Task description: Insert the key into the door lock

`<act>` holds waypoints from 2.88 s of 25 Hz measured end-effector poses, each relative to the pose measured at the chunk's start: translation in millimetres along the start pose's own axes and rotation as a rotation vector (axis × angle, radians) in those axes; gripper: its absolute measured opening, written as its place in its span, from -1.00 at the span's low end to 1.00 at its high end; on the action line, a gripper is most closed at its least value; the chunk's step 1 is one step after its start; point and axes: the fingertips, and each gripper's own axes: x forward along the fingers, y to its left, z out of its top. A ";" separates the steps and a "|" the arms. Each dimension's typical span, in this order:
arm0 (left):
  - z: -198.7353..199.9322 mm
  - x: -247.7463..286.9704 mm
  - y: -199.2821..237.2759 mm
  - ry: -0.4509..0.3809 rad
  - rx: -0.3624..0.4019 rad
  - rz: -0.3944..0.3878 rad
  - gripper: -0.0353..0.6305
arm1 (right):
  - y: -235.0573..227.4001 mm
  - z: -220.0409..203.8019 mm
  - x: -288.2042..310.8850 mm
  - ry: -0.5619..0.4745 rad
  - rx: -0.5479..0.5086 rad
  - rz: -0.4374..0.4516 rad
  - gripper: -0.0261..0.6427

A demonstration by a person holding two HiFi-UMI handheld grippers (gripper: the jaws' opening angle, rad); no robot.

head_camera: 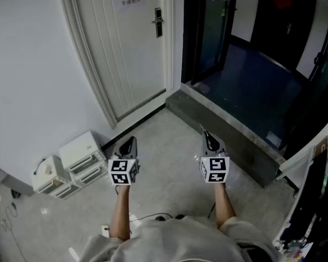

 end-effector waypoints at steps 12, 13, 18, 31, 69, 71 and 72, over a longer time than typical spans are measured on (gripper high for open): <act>6.3 8.4 -14.9 0.003 0.021 -0.002 -0.84 | -7.8 -0.4 0.4 -0.010 -0.007 0.021 -0.83; 6.4 9.6 -17.6 0.004 0.022 -0.002 -0.84 | -10.0 0.1 0.4 -0.015 -0.006 0.022 -0.83; 1.4 17.1 -31.8 0.015 0.017 0.006 -0.84 | -21.8 -6.8 2.9 -0.012 -0.004 0.043 -0.83; -11.1 49.9 -51.7 0.025 -0.008 0.037 -0.84 | -53.5 -26.2 28.8 0.003 -0.005 0.081 -0.83; 46.4 470.2 186.9 -0.023 -0.009 -0.128 -0.84 | -68.9 8.5 477.4 0.019 -0.070 -0.012 -0.83; 39.7 486.9 191.2 -0.012 -0.010 -0.141 -0.84 | -69.2 1.8 493.3 0.034 -0.074 -0.015 -0.83; 35.8 495.0 193.2 -0.005 -0.013 -0.147 -0.84 | -69.6 -1.7 500.9 0.039 -0.074 -0.015 -0.83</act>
